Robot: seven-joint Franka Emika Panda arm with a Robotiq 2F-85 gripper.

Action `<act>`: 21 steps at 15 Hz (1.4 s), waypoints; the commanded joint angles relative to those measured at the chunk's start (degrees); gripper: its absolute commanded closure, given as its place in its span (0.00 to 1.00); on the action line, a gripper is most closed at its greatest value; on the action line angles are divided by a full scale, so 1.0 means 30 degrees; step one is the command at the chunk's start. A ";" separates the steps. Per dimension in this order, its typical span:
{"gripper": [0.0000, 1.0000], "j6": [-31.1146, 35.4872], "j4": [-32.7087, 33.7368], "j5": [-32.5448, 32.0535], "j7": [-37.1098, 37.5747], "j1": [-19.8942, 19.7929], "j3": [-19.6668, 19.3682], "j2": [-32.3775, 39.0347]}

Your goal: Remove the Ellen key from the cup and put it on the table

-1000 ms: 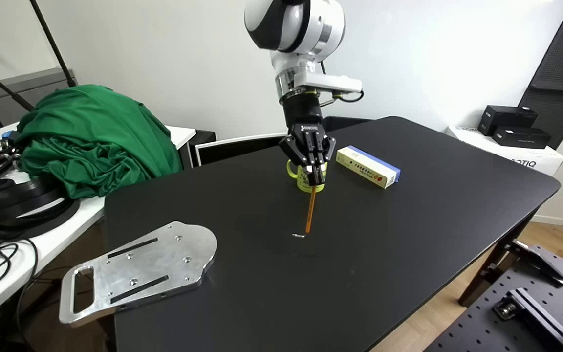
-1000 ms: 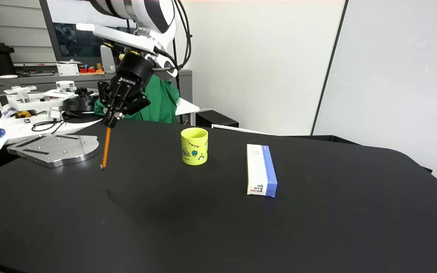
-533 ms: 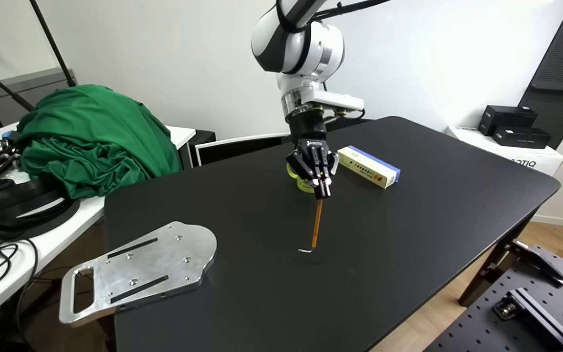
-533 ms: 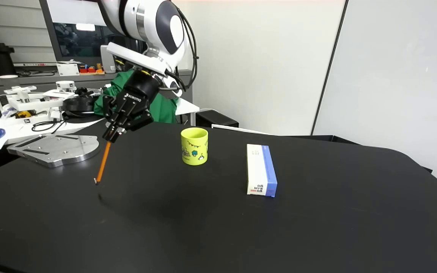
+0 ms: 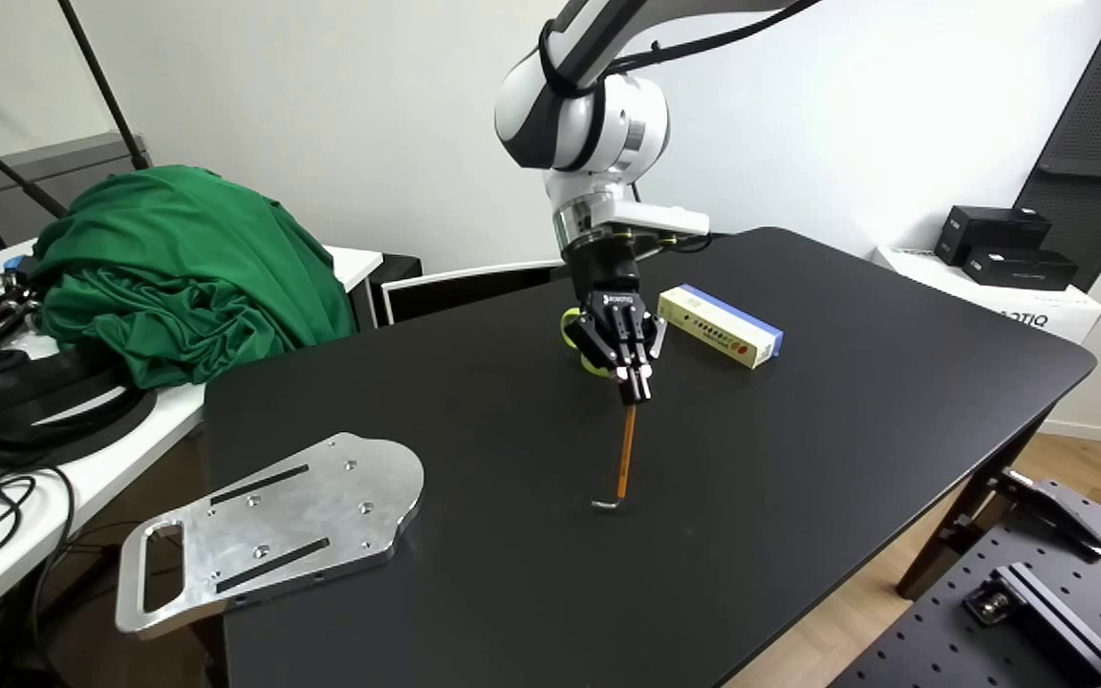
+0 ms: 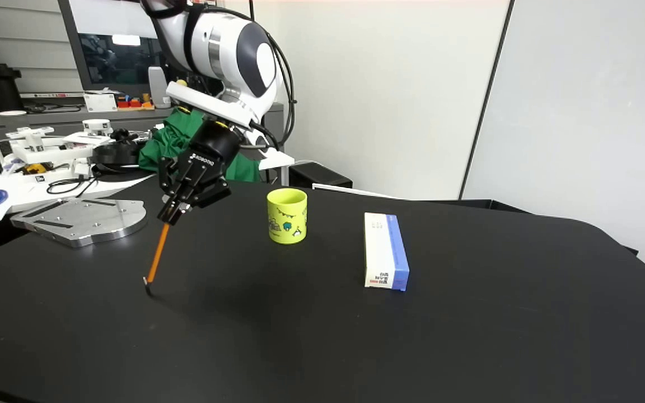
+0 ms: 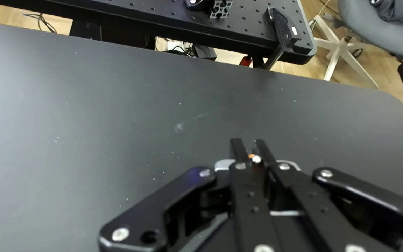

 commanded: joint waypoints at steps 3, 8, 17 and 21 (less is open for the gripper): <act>0.98 0.1938 -0.0086 -0.1939 0.0304 0.0365 -0.0063 -0.0593; 0.98 0.4848 -0.1062 -0.3195 0.0457 0.0859 0.0090 -0.1934; 0.98 1.0333 -0.4311 -0.5335 0.0991 0.1747 0.0074 -0.3996; 0.98 1.2371 -0.6250 -0.6456 0.1454 0.2016 0.0127 -0.4917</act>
